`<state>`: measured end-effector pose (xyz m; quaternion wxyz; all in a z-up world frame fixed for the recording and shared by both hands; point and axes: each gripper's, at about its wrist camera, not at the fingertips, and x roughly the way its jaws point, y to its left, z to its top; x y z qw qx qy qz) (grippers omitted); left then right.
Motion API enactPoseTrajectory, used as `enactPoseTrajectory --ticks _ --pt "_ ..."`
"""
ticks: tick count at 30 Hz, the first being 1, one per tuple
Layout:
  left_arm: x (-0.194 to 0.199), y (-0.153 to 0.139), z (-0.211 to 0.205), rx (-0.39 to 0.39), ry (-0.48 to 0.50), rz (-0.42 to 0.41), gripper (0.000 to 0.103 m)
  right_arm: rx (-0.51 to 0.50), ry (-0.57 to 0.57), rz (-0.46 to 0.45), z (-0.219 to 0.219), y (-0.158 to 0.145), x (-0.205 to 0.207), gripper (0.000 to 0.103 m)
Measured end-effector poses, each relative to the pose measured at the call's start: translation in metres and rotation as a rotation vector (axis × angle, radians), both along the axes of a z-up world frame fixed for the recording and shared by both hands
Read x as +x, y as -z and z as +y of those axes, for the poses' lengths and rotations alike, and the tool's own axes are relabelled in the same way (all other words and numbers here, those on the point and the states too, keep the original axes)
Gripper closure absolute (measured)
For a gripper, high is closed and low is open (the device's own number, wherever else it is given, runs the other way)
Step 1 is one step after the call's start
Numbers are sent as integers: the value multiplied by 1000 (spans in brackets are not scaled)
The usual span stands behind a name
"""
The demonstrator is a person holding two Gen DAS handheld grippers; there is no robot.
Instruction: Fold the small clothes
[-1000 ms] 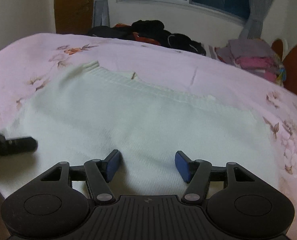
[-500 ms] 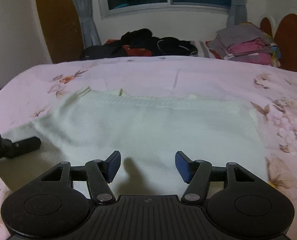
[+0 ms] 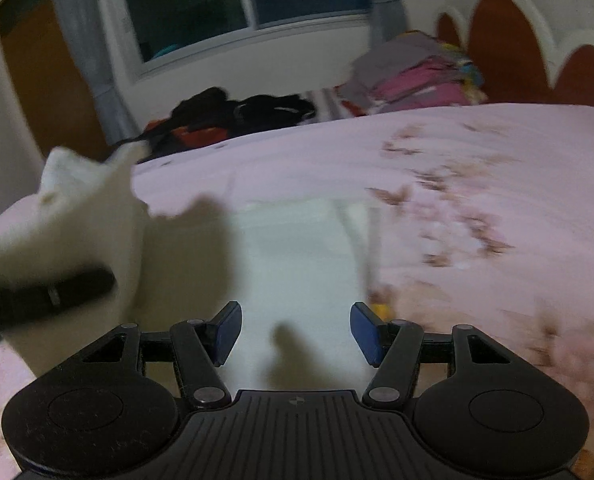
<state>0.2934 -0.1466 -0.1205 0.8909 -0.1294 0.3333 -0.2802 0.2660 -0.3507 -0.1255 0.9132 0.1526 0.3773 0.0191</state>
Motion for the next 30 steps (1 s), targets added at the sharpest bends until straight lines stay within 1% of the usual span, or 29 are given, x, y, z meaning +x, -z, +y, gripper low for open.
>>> enactPoseTrajectory --ticks 1,2,5,6,9,11,13,16,18,20,21,25,26,27,30 --pt "-2 8 -11 31 35 24 96 5 18 4 -7 0 -3 43" --pt "-4 15 -16 45 50 42 95 15 37 9 -13 0 -5 43" --pt "-14 31 -33 108 101 65 85 62 74 12 -29 -1 -12 43" --pt "-17 32 -34 110 110 68 78 79 75 10 -31 -2 -13 43" --pt "-31 31 -37 120 162 82 72 151 39 6 -27 -5 -12 43" --pt "-41 29 -31 119 191 81 70 189 3 13 -20 -5 -10 43" --pt "-45 24 -18 109 199 90 70 213 -24 21 -12 -5 -5 43" --pt "-49 16 2 93 169 77 68 244 -54 48 -3 3 5 43" --pt "-51 9 18 107 126 47 66 264 -54 72 1 11 12 43" --pt "-50 4 32 109 78 38 66 286 -47 83 2 17 17 43" --pt "-48 3 39 110 51 39 65 290 -46 82 2 21 20 43" --pt "-32 2 59 120 -37 47 65 296 -48 60 2 22 28 44" --pt "-28 3 62 116 -56 54 65 286 -53 62 3 23 30 66" --pt "-25 1 65 110 -71 58 65 287 -61 69 3 24 34 81" --pt "-16 -1 66 99 -103 58 65 298 -57 72 3 26 36 82"
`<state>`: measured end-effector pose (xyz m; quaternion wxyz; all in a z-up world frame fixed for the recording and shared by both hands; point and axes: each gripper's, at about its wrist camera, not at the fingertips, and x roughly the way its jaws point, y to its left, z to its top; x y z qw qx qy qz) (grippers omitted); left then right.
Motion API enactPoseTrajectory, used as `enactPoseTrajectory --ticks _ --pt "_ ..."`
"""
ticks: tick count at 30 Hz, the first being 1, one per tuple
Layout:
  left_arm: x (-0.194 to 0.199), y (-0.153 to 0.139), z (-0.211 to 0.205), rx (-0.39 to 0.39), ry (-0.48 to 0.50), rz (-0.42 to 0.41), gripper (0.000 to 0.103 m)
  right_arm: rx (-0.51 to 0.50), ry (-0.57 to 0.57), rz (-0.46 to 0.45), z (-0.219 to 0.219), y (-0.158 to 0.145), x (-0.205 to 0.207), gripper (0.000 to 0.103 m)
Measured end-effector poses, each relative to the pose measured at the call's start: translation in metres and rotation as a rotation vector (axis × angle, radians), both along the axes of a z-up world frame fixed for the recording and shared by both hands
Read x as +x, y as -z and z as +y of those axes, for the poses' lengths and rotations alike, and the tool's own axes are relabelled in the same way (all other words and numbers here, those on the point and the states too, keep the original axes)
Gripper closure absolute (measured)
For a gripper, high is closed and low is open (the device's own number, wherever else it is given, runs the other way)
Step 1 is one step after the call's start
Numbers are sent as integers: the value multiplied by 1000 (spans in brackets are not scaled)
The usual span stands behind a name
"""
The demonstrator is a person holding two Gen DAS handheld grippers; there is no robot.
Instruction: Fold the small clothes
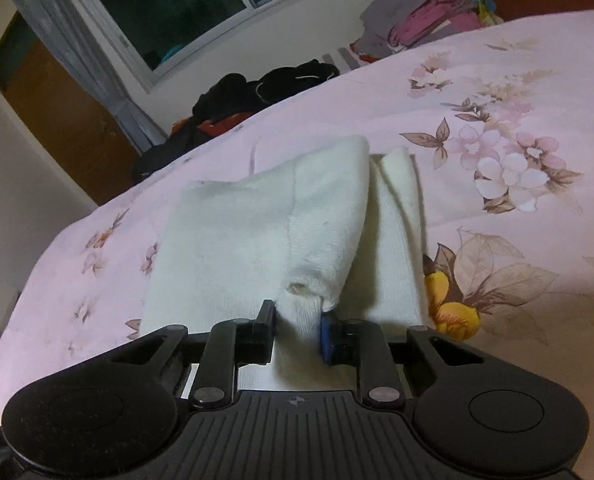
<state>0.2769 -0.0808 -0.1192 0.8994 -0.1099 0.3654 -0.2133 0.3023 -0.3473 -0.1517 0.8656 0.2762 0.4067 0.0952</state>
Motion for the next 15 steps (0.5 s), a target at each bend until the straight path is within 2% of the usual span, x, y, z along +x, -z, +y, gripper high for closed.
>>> enactPoseTrajectory --ticks 3,7,11,13,15 --pt "9 -1 -5 -8 -10 0 65 -33 1 -25 1 -6 -2 87" --pt "18 -5 -19 -18 13 -20 65 -122 -2 -103 0 -26 -12 88" --pt "25 1 -35 -34 42 -8 64 -146 30 -80 -16 -20 -21 88" --pt "30 9 -43 -24 51 19 64 -104 13 -29 -23 -5 -16 88" --pt "32 17 -48 -19 57 48 64 -81 17 -28 -27 -1 -14 87"
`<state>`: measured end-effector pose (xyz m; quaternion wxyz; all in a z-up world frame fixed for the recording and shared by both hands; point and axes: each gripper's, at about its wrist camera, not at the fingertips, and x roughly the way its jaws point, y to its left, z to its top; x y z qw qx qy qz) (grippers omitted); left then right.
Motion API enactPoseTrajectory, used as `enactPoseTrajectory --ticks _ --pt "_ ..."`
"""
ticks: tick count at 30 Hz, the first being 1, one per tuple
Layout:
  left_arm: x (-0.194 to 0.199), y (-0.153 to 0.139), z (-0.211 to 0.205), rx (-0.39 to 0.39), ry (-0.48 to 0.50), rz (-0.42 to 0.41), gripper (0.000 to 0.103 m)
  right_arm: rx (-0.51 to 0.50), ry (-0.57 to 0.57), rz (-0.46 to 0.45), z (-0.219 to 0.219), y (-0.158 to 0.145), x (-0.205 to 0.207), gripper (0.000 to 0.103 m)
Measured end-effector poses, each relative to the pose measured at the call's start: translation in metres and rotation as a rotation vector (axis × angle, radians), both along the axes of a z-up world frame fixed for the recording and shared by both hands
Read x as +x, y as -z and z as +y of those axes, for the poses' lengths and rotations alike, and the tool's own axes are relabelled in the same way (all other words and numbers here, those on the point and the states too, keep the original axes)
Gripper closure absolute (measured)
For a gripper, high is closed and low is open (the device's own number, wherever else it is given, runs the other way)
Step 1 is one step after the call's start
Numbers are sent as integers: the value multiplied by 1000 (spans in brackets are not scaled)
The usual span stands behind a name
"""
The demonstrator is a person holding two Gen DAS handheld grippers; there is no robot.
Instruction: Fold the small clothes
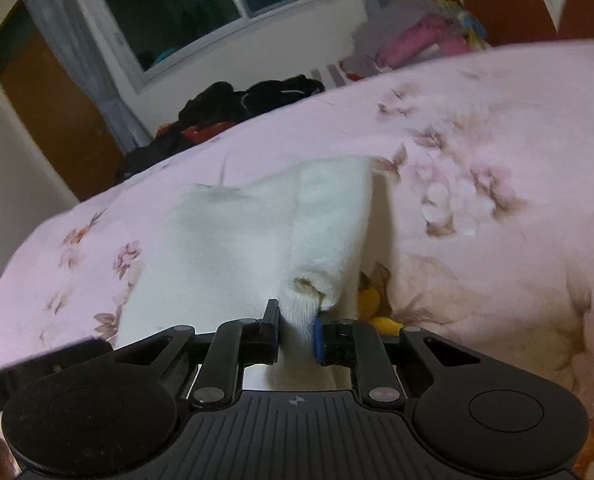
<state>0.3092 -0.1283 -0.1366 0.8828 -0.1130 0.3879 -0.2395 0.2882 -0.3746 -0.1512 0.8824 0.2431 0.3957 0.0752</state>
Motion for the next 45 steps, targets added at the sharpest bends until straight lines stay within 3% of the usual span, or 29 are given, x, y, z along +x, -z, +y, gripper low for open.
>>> enactPoseTrajectory --ticks 3,12,19,23,28,36,41,45 --pt "2 9 -3 34 -4 23 64 3 -8 13 -2 -4 0 81" --pt "-5 18 7 37 -3 59 61 32 -20 84 -12 -9 -48 80" --pt "-16 25 10 43 12 79 60 -80 24 133 -6 1 -67 80" --pt "-21 19 11 65 37 89 61 -152 -12 148 2 -4 -66 80" --pt "-20 -11 20 6 8 47 62 -170 -8 101 0 -24 -66 80" --pt "24 -39 -10 2 32 -44 62 -190 35 -45 -8 -61 -12 80" --pt "60 -37 -43 29 41 -73 62 -121 89 -18 -17 -45 37 80" --pt "87 -22 -59 62 16 -71 62 -135 106 -1 -17 -32 70 80"
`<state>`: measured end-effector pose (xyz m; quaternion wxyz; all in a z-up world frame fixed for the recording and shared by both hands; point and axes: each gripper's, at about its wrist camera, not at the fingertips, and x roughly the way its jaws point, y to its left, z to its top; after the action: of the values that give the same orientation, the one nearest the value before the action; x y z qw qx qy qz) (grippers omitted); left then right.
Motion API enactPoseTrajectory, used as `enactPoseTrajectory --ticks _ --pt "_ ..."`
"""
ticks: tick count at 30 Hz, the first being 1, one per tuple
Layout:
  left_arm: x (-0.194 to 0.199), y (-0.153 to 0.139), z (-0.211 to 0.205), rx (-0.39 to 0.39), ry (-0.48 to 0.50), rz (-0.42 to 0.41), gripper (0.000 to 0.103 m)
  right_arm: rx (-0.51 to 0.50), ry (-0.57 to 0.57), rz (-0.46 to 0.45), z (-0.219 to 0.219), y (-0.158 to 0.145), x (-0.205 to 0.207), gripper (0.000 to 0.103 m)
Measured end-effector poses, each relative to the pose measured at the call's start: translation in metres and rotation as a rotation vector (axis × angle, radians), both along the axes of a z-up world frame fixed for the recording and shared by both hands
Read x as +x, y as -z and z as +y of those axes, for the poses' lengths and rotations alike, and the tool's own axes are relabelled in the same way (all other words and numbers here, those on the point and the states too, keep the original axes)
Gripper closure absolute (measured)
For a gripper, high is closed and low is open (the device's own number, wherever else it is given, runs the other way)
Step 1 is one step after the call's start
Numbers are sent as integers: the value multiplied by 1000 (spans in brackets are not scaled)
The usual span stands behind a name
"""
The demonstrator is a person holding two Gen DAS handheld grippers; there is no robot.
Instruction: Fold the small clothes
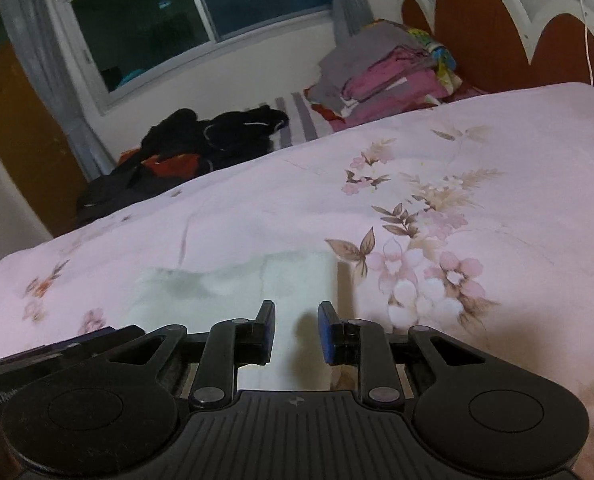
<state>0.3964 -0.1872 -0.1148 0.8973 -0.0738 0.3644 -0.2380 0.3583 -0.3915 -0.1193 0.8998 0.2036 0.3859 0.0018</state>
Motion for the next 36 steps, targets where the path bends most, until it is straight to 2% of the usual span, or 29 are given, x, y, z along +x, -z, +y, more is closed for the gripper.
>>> enactPoseTrajectory --ticks 4,7,10,12,15,16,18,23,27,36 --pt "19 19 3 15 -57 28 62 -15 -7 -6 5 10 24 80" --pt "19 32 10 3 -68 43 63 -37 -29 12 10 24 37 80" --pt "20 33 14 -17 -71 48 63 -72 -63 37 15 45 44 80" --pt "22 27 16 -33 -84 62 63 -49 -60 24 9 49 43 80" --pt "26 21 14 -17 -110 8 61 -54 -55 -18 9 40 42 80" --pt "31 24 13 -9 -111 22 61 -65 -62 -30 12 38 42 80" --pt "40 35 13 -1 -117 69 62 -101 -96 2 20 44 49 80" --pt "40 36 13 18 -108 57 61 -108 -110 8 18 50 52 80" --pt "38 31 7 33 -119 61 61 -114 -114 19 18 44 50 80" --pt "11 14 19 26 -96 42 51 -112 -85 -11 17 18 5 80"
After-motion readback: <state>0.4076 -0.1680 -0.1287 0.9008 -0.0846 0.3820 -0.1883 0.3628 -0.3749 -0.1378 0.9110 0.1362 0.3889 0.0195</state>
